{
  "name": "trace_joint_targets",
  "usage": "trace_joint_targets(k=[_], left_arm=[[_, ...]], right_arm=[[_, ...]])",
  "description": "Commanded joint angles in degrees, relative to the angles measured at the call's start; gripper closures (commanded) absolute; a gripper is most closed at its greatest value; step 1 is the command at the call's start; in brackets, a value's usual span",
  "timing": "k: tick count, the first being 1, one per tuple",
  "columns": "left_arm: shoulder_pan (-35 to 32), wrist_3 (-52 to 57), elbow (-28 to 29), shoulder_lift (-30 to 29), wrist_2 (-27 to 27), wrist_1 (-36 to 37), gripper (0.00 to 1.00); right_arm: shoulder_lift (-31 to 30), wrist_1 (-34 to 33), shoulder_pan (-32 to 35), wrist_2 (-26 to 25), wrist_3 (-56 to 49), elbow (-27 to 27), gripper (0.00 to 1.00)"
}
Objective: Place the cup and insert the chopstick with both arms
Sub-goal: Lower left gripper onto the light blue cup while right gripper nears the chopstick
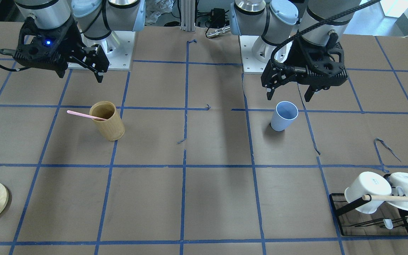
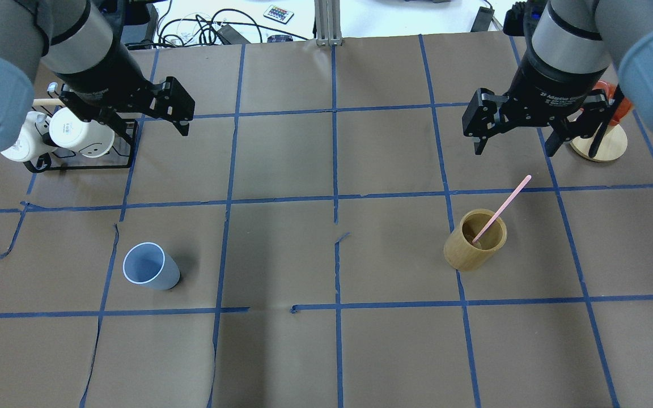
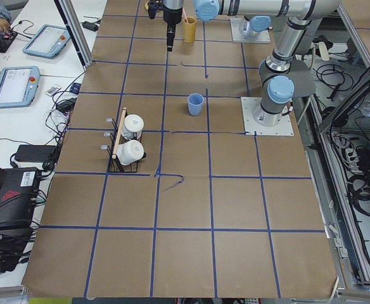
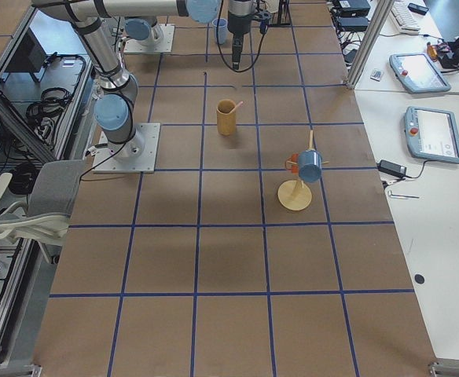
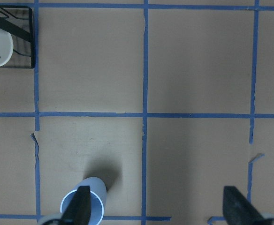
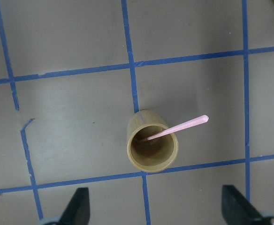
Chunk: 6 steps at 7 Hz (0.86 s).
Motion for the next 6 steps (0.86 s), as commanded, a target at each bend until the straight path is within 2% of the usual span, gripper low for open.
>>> trace_joint_targets(k=[1,3,4,5,6], left_arm=[[7.20,8.88,-7.52,1.59,-0.03,3.36,0.00],[14.69,12.42,-15.17,1.26,0.13,3.91,0.00],[18.81,12.51,-19.47,0.99,0.23,4.34,0.00],[20.59,13.99,-23.43,0.72,0.14,4.43,0.00],[20.43,14.27,-24.77,0.89,0.23,4.35,0.00]], right_arm=[[0.41,-3.91,-0.44,-0.31,0.63,0.06,0.00],[1.03,-9.37,-3.23,-0.75,1.24,0.50,0.00],[1.03,-9.13,-6.21,-0.84,3.86,1.98,0.00],[0.94,-10.09,-8.77,-1.97,10.85,4.69,0.00],[1.20,-12.88,-9.49,-2.24,14.31,8.03,0.00]])
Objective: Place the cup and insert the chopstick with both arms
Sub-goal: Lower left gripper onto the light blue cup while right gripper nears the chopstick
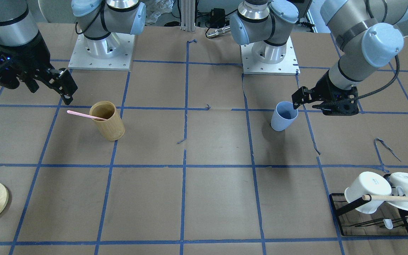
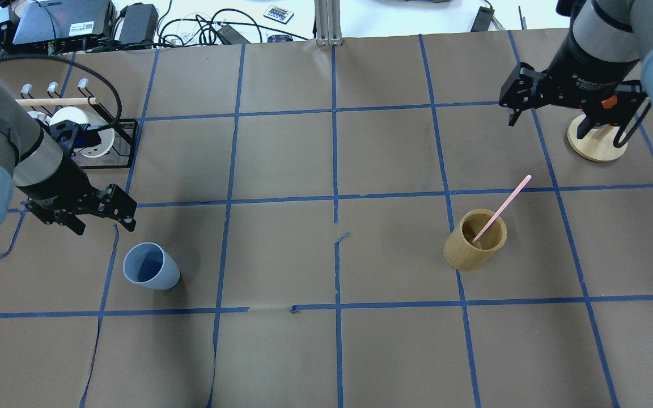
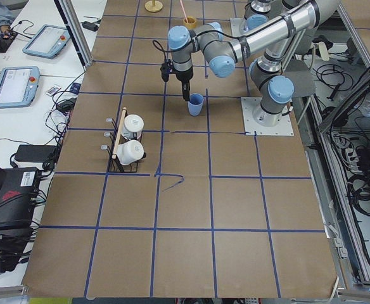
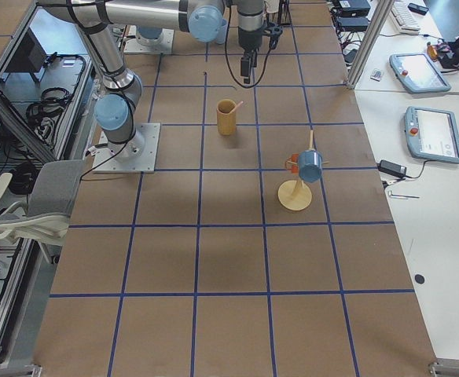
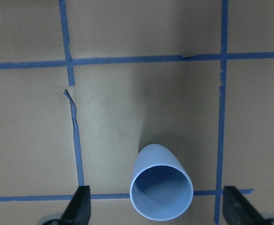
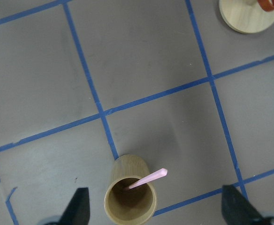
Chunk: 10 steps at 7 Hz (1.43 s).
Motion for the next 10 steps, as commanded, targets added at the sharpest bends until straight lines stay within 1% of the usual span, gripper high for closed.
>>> trace_joint_targets(k=[1,2,3,4,5,6,7,8,9,10], left_arm=[[1.09,1.37,-3.14,-0.08,0.32,-0.25,0.00],[1.26,0.94,-3.31,-0.95,2.41,0.36,0.02],[1.27,0.85,-4.36,-2.01,2.52,2.37,0.10],[1.35,0.85,-6.72,-2.71,2.61,5.17,0.12],[1.27,0.85,-8.31,-2.81,2.69,8.51,0.12],[1.27,0.59,-8.67,-2.90,2.35,8.54,0.12],[1.27,0.67,-8.94,-3.07,2.34,8.72,0.59],[1.27,0.50,-8.94,-3.16,2.17,8.63,0.90],[0.66,0.24,-8.94,-3.16,1.99,8.72,1.00],[0.56,0.41,-8.94,-2.99,1.82,8.80,1.00]], right_arm=[[-0.16,-6.14,-1.81,-0.69,9.26,7.30,0.00],[-0.69,-10.35,-1.55,-1.74,18.26,11.42,0.00],[-0.78,-15.09,-1.29,-4.01,19.30,15.38,0.00],[-0.95,-17.83,-0.24,-4.73,19.66,18.12,0.00],[-0.26,-19.95,2.99,-9.69,19.67,19.62,0.00],[0.27,-21.36,4.24,-11.48,19.15,19.46,0.00],[0.45,-21.81,4.34,-11.59,18.79,19.37,0.01],[0.45,-25.99,4.34,-11.33,18.35,19.37,0.16],[0.45,-28.21,4.34,-10.72,18.52,19.37,0.25],[0.45,-28.23,4.34,-10.62,18.61,19.46,0.44]])
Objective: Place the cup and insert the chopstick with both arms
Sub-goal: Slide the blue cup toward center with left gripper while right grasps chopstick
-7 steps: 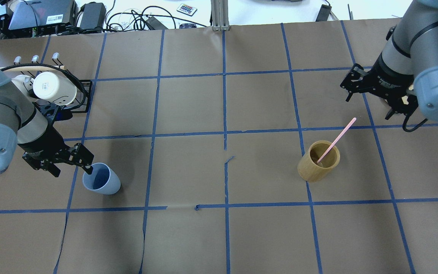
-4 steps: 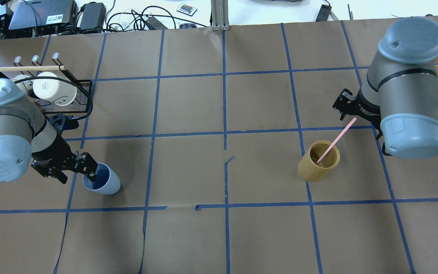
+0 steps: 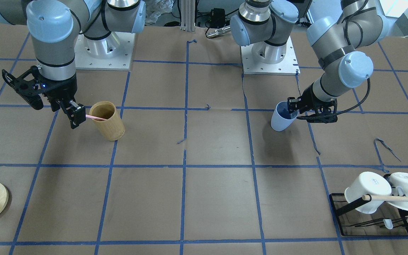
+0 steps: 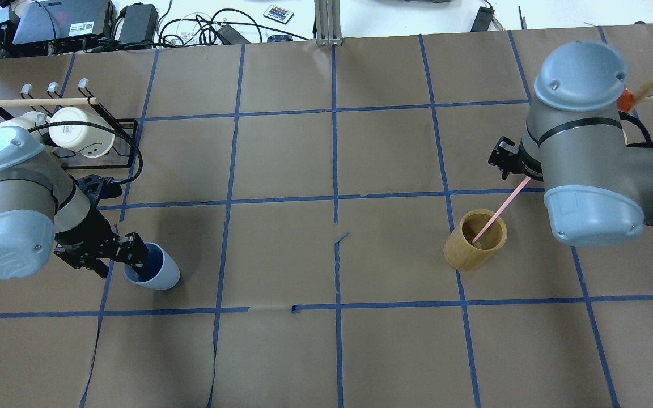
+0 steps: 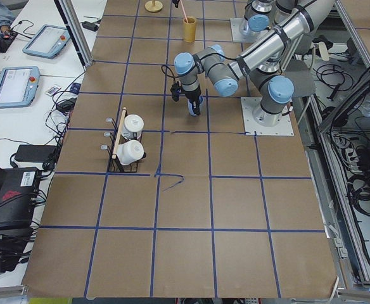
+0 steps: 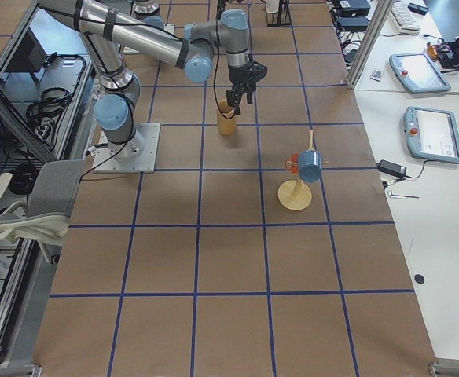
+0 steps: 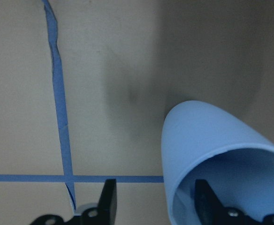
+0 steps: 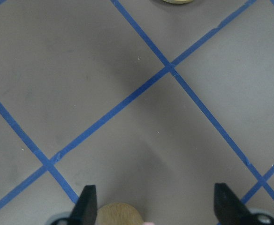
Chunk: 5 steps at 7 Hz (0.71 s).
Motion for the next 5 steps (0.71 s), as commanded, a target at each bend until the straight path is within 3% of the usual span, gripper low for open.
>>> trace_joint_targets(k=[1,2,3,5], left_arm=[[-0.52,0.02,-0.03,0.20,-2.38,-0.07,1.00],[-0.87,-1.11,0.23,0.81,-2.40,-1.03,1.00],[-3.05,-7.21,0.67,1.86,-5.71,-1.82,1.00],[-15.05,-20.97,1.63,1.96,-7.14,-1.22,1.00]], right_arm=[[0.11,-1.19,0.21,0.26,0.15,0.15,0.44],[0.11,-1.19,0.56,0.26,0.41,0.24,0.43],[0.11,-1.01,1.17,0.26,0.59,0.24,0.43],[0.11,-0.92,2.14,0.26,0.50,0.33,0.43]])
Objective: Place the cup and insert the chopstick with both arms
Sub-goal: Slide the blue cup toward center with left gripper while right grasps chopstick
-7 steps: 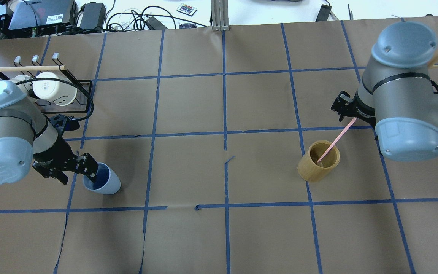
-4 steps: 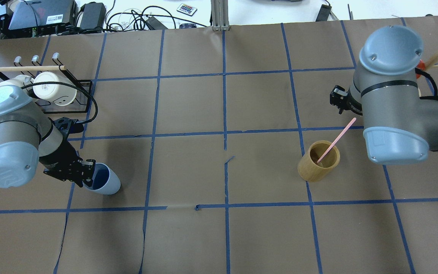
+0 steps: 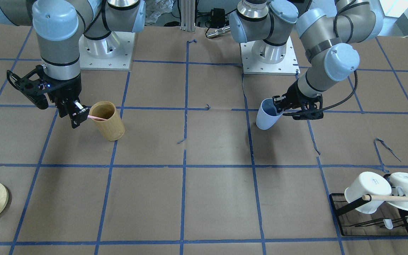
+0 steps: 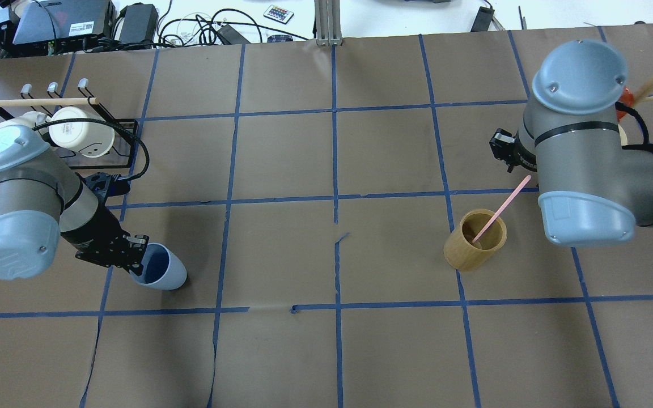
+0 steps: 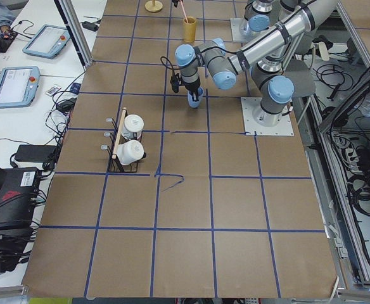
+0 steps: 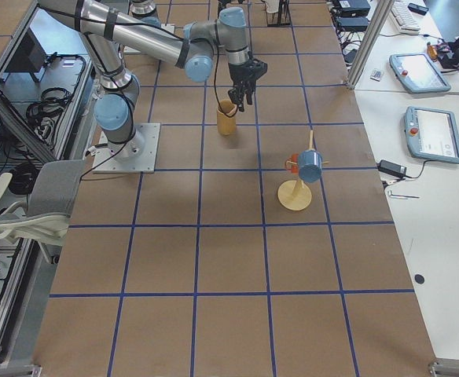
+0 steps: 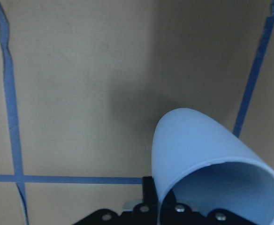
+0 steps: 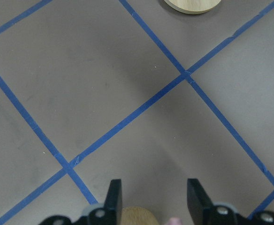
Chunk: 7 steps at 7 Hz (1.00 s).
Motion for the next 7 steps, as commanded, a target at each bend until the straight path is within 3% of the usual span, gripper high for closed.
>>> trace_joint_targets(k=[1,2,3,7], left_arm=[[-15.88,-17.16,2.76,-0.98,-4.10,0.92,1.00],[-23.54,-24.55,5.47,-1.86,-4.48,2.14,1.00],[-26.75,-30.10,8.55,-3.00,-4.65,3.89,1.00],[-35.04,-38.42,9.37,-9.33,-5.09,10.59,1.00]], right_arm=[[0.12,0.05,0.66,-0.04,-0.38,-0.05,0.57],[0.38,0.05,0.66,-0.13,-0.65,-0.14,0.86],[0.38,-0.21,0.66,-0.21,-1.87,-0.31,1.00],[0.21,0.75,0.65,0.05,-4.17,-3.12,1.00]])
